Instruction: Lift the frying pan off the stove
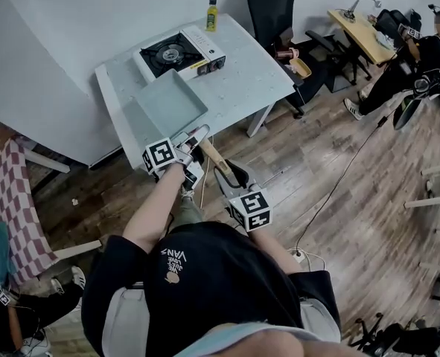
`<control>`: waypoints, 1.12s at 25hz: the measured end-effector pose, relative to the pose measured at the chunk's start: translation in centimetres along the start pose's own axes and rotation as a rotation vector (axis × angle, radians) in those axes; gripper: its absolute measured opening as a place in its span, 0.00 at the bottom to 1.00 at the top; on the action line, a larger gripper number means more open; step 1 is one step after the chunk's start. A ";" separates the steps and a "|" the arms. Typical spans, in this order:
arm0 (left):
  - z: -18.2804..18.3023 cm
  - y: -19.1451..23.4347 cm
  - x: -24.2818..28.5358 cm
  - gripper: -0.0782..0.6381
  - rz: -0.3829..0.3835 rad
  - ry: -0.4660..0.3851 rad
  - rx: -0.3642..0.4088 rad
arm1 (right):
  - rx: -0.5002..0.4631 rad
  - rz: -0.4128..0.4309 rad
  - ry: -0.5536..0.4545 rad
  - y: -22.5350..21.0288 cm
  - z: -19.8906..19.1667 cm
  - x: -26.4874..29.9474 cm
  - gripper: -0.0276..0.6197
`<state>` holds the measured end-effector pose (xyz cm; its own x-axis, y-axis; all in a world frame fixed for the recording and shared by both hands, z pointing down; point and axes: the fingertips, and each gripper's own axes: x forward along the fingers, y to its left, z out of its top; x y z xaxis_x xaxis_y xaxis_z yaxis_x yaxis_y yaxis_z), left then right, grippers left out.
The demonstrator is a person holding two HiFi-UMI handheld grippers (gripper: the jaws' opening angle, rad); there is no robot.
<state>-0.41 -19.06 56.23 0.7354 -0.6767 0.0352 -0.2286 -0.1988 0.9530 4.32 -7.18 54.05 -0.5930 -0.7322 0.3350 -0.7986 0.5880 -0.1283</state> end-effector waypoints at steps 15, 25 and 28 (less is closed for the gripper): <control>-5.2 0.8 -4.0 0.36 0.027 0.002 -0.019 | -0.009 0.024 0.046 3.1 -3.7 -4.1 0.25; -7.5 1.9 -5.4 0.36 0.062 0.006 -0.034 | 0.001 0.052 0.088 4.2 -5.7 -5.4 0.25; -8.2 2.1 -5.7 0.36 0.070 0.011 -0.029 | 0.003 0.057 0.101 4.4 -6.4 -5.7 0.25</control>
<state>0.13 -9.84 60.48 0.7253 -0.6804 0.1051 -0.2609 -0.1303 0.9565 4.85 1.80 57.52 -0.6246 -0.6590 0.4191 -0.7640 0.6269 -0.1528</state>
